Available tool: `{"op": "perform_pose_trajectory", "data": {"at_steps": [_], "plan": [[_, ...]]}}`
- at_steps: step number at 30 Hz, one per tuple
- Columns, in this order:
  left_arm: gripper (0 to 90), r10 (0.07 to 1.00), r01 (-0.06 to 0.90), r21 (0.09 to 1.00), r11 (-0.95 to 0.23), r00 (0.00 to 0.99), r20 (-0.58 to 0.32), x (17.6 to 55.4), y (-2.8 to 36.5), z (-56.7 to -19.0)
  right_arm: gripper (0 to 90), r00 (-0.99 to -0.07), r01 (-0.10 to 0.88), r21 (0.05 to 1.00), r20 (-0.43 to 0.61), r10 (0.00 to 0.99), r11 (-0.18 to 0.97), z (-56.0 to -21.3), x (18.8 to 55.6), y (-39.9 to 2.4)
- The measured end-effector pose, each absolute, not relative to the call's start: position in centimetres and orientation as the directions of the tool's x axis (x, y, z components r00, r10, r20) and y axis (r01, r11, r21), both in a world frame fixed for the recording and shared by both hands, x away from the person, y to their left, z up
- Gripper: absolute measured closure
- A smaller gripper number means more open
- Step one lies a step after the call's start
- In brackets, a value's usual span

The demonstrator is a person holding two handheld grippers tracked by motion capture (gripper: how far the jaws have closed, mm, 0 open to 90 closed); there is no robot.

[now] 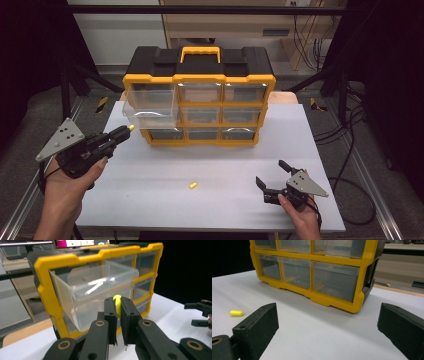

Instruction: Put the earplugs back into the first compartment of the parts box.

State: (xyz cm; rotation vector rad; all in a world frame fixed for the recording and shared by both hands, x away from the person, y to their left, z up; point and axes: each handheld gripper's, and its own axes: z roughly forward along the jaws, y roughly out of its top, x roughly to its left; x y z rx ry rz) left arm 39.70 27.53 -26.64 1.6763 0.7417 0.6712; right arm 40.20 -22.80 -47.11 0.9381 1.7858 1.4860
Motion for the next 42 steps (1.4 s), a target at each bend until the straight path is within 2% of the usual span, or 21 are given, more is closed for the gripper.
{"op": "perform_pose_trajectory", "data": {"at_steps": [6,9,21,32,42], "plan": [[83.7,0.765,0.106,0.982,-0.156,0.642,0.052,39.9,27.4,-25.3,3.7,-0.552,0.129,0.985,-0.025,0.833,0.115,-47.1,40.2,-22.7],[83.7,0.748,0.109,0.986,-0.124,0.663,0.021,40.3,27.3,-24.8,3.7,-0.552,0.129,0.985,-0.024,0.833,0.114,-47.1,40.2,-22.8],[83.7,0.748,0.060,0.993,-0.103,0.663,0.037,41.1,26.5,-22.5,3.7,-0.557,0.124,0.986,-0.024,0.830,0.112,-47.1,40.2,-22.8],[83.8,0.771,0.095,0.992,-0.085,0.637,0.005,43.4,26.1,-22.5,3.7,-0.557,0.125,0.986,-0.024,0.830,0.112,-47.1,40.2,-22.8],[83.8,0.791,0.099,0.990,-0.100,0.612,0.019,44.8,25.5,-22.9,3.7,-0.555,0.124,0.986,-0.026,0.831,0.113,-47.1,40.2,-22.8]]}}
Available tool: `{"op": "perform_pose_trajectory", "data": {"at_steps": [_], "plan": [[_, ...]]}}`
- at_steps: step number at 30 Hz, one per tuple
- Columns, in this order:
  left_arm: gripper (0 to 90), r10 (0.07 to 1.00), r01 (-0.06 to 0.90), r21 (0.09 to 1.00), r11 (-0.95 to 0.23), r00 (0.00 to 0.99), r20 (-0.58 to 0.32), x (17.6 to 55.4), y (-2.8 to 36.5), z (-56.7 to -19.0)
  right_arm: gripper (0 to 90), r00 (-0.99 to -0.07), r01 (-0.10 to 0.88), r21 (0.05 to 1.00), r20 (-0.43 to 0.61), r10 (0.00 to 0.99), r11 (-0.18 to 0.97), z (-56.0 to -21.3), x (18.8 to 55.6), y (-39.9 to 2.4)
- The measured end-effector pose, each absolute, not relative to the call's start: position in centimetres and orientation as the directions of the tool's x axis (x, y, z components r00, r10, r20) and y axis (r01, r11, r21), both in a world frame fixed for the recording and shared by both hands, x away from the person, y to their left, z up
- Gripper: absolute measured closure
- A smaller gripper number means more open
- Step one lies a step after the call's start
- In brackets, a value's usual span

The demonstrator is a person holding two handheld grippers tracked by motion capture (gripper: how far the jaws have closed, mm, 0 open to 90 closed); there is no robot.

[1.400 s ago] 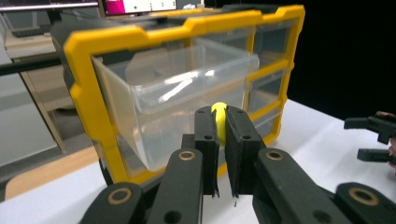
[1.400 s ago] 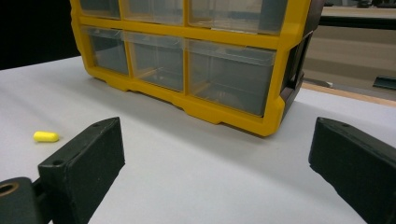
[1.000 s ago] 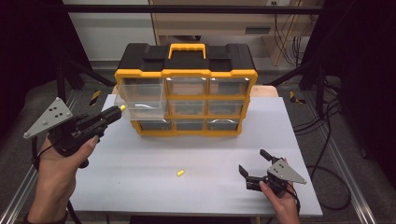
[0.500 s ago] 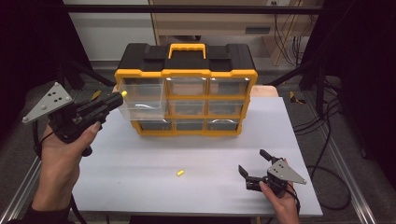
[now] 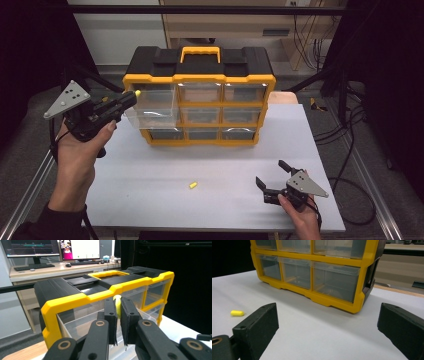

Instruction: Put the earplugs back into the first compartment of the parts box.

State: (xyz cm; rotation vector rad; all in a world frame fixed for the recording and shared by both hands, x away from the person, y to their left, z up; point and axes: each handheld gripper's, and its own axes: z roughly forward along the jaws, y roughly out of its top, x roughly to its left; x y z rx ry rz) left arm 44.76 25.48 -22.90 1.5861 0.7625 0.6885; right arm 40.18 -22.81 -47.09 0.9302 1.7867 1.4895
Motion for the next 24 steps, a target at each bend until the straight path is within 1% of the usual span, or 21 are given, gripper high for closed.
{"op": "perform_pose_trajectory", "data": {"at_steps": [15,24], "plan": [[83.8,0.814,0.116,0.988,-0.103,0.580,0.017,46.3,25.4,-23.4,3.7,-0.554,0.127,0.985,-0.025,0.832,0.114,-47.1,40.2,-22.8],[83.6,0.812,0.127,0.985,-0.117,0.583,0.022,46.8,25.0,-23.6,3.7,-0.555,0.128,0.985,-0.023,0.832,0.113,-47.1,40.2,-22.8]]}}
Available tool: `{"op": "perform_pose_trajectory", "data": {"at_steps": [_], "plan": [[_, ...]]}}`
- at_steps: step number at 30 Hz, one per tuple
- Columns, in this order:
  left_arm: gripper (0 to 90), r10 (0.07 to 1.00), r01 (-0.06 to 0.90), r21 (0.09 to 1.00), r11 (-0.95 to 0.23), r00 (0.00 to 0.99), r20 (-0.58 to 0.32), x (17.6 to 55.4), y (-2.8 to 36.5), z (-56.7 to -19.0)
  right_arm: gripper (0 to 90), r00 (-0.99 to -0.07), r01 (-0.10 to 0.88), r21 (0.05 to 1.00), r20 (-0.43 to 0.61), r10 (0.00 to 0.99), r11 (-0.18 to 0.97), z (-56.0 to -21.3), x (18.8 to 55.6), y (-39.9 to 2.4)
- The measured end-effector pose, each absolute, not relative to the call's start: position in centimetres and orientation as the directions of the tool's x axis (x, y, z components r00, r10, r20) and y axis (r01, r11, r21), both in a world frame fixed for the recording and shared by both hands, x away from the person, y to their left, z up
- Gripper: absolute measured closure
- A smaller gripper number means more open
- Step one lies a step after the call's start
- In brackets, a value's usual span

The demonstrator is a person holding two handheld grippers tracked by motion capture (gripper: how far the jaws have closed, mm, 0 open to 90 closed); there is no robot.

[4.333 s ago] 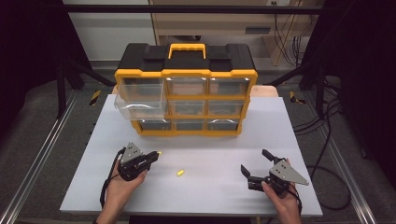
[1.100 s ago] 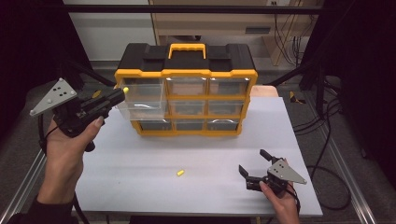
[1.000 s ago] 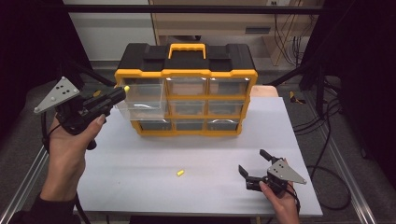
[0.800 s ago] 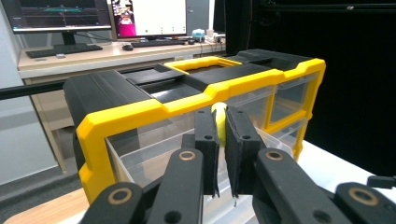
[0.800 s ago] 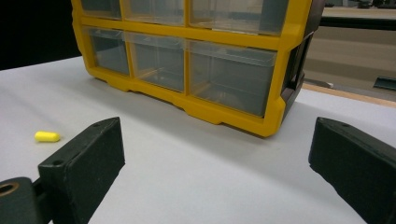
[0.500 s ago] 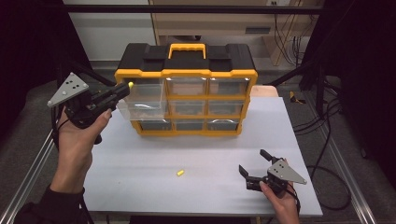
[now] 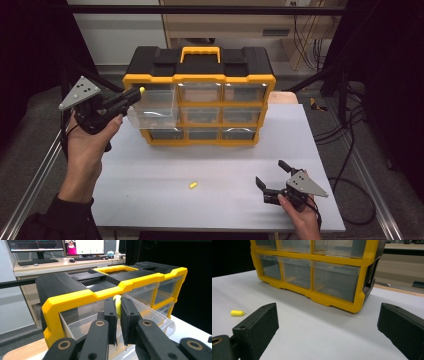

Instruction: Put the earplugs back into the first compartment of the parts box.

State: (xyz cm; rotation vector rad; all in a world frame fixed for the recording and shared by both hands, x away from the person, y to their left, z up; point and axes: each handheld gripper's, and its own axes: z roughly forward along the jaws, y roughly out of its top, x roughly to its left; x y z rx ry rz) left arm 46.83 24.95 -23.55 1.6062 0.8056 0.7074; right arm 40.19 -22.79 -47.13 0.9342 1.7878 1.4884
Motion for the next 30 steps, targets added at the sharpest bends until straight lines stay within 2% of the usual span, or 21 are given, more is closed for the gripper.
{"op": "perform_pose_trajectory", "data": {"at_steps": [7,11,18,24,30], "plan": [[80.6,0.801,0.131,0.982,-0.134,0.598,0.030,47.00,24.35,-23.83,3.7,-0.554,0.128,0.985,-0.024,0.832,0.113,-47.13,40.20,-22.79],[68.3,0.814,0.111,0.983,-0.144,0.578,0.054,46.81,24.17,-23.88,3.7,-0.553,0.129,0.985,-0.024,0.833,0.114,-47.14,40.20,-22.80],[59.0,0.822,0.077,0.987,-0.142,0.565,0.074,46.60,24.19,-23.60,3.7,-0.553,0.130,0.985,-0.024,0.833,0.115,-47.15,40.20,-22.79],[45.7,0.823,0.071,0.987,-0.146,0.563,0.081,46.32,24.09,-23.63,3.7,-0.553,0.131,0.985,-0.024,0.833,0.116,-47.15,40.19,-22.77],[26.1,0.829,0.061,0.989,-0.131,0.553,0.076,46.37,24.09,-23.86,3.7,-0.552,0.134,0.984,-0.021,0.834,0.114,-47.14,40.18,-22.76]]}}
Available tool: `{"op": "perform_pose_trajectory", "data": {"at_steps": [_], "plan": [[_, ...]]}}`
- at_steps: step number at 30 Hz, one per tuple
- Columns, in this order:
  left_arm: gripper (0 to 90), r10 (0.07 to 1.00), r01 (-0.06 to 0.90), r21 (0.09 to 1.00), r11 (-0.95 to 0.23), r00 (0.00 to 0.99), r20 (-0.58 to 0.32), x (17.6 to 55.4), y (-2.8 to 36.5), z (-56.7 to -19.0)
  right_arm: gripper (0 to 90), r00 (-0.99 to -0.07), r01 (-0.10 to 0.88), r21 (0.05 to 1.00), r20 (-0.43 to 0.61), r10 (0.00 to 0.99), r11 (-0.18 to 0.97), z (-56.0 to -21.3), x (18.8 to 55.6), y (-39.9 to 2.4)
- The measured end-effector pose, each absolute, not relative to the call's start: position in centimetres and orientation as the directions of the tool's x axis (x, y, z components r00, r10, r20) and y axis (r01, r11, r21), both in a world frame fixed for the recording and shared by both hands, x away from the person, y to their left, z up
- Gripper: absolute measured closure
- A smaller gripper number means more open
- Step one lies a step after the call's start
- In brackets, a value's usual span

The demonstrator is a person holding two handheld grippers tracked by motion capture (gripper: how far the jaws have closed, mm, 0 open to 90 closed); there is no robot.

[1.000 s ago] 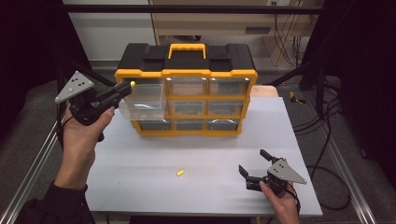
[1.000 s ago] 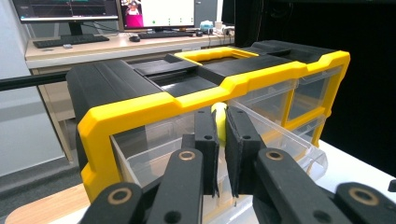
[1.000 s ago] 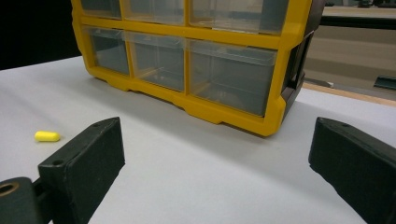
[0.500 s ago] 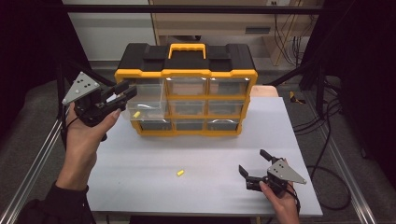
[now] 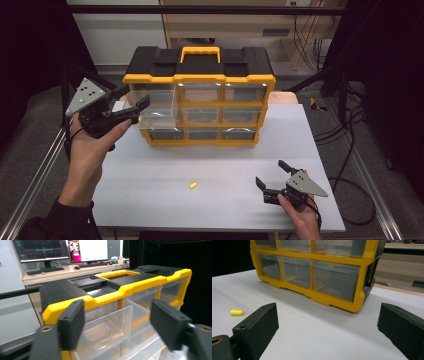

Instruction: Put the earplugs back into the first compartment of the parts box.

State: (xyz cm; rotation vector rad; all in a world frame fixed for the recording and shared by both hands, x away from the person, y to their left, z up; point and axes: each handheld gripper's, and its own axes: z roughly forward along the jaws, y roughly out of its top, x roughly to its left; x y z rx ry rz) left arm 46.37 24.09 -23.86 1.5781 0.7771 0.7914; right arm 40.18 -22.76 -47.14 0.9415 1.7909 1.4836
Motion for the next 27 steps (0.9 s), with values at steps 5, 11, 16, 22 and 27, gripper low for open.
{"op": "perform_pose_trajectory", "data": {"at_steps": [5,11,16,22,27], "plan": [[10.6,0.832,0.053,0.992,-0.116,0.550,0.068,46.4,24.0,-24.0,3.7,-0.552,0.134,0.984,-0.022,0.833,0.115,-47.1,40.2,-22.8],[6.1,0.827,0.050,0.992,-0.112,0.559,0.065,46.1,23.7,-23.9,3.7,-0.551,0.135,0.984,-0.022,0.834,0.115,-47.2,40.2,-22.8],[5.7,0.823,0.032,0.994,-0.104,0.564,0.068,45.9,23.6,-23.9,3.6,-0.551,0.132,0.984,-0.027,0.834,0.119,-47.2,40.2,-22.8],[5.9,0.825,0.036,0.994,-0.106,0.561,0.068,45.5,23.4,-24.1,3.4,-0.550,0.138,0.984,-0.020,0.835,0.114,-47.2,40.2,-22.8],[5.8,0.818,0.027,0.994,-0.104,0.572,0.070,45.1,23.2,-24.1,3.4,-0.550,0.134,0.984,-0.025,0.835,0.117,-47.2,40.2,-22.8]]}}
